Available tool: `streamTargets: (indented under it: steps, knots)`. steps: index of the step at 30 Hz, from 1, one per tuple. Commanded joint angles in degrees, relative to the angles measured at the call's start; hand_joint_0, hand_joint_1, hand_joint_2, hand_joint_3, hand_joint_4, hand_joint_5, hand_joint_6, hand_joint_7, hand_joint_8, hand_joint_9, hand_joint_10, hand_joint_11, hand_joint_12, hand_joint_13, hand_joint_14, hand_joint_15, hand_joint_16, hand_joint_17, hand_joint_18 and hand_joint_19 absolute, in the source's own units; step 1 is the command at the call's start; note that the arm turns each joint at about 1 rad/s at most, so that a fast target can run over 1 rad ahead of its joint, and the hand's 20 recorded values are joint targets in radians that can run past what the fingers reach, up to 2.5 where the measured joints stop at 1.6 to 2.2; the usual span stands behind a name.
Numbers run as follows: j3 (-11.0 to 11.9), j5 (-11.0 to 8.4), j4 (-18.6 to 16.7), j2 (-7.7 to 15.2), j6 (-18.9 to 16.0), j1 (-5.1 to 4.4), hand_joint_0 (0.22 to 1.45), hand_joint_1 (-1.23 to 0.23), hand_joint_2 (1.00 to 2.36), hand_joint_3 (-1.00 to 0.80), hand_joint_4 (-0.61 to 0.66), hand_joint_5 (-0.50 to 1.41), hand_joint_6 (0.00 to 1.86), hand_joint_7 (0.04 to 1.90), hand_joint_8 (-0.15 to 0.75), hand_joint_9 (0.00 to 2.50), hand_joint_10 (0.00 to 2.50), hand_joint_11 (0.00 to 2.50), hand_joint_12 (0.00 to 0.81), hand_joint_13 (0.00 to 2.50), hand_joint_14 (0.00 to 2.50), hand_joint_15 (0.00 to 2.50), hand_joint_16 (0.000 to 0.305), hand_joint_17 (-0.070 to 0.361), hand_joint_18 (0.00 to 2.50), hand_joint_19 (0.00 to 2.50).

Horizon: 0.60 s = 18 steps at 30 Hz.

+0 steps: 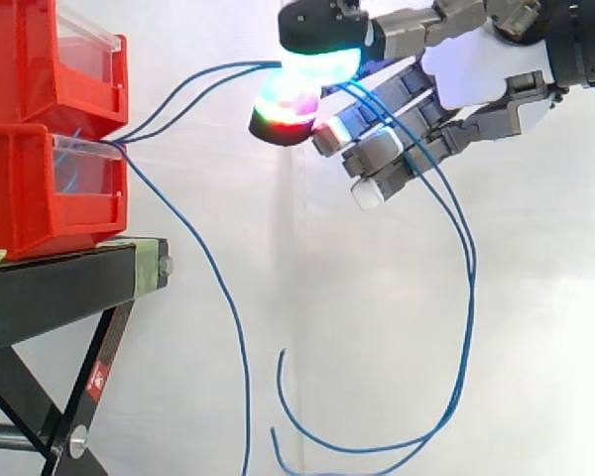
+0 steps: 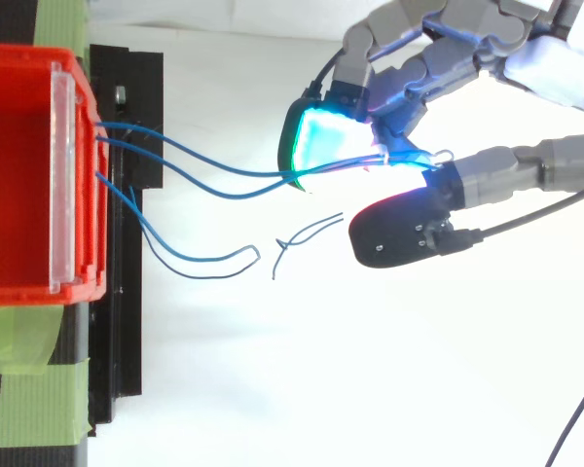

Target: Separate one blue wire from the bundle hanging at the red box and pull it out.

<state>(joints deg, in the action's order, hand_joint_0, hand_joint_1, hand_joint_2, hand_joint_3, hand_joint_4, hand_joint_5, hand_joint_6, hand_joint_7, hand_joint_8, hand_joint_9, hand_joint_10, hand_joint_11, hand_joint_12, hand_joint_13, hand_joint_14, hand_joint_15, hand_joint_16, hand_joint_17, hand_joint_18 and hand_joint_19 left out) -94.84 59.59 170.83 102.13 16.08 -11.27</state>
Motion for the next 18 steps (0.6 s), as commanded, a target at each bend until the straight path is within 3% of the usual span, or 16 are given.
streamTargets:
  steps: [1,10,18]
  knots:
    - [0.0,0.00,0.0,0.0,0.0,0.02,0.52,-0.74,1.00,-0.45,0.14,-0.26,0.92,0.87,0.328,0.80,0.01,1.48,0.455,0.77,0.54,1.45,0.056,0.127,0.73,0.72]
    - [0.0,0.00,0.0,0.0,0.0,0.02,0.55,-0.57,1.00,-0.44,0.15,-0.24,0.91,0.86,0.327,0.85,0.01,1.47,0.436,0.80,0.50,1.45,0.054,0.122,0.75,0.74]
    - [0.0,0.00,0.0,0.0,0.0,0.02,0.63,-0.63,1.01,-0.33,0.12,-0.23,0.93,0.85,0.314,0.87,0.01,1.44,0.423,0.83,0.47,1.46,0.051,0.116,0.77,0.73]
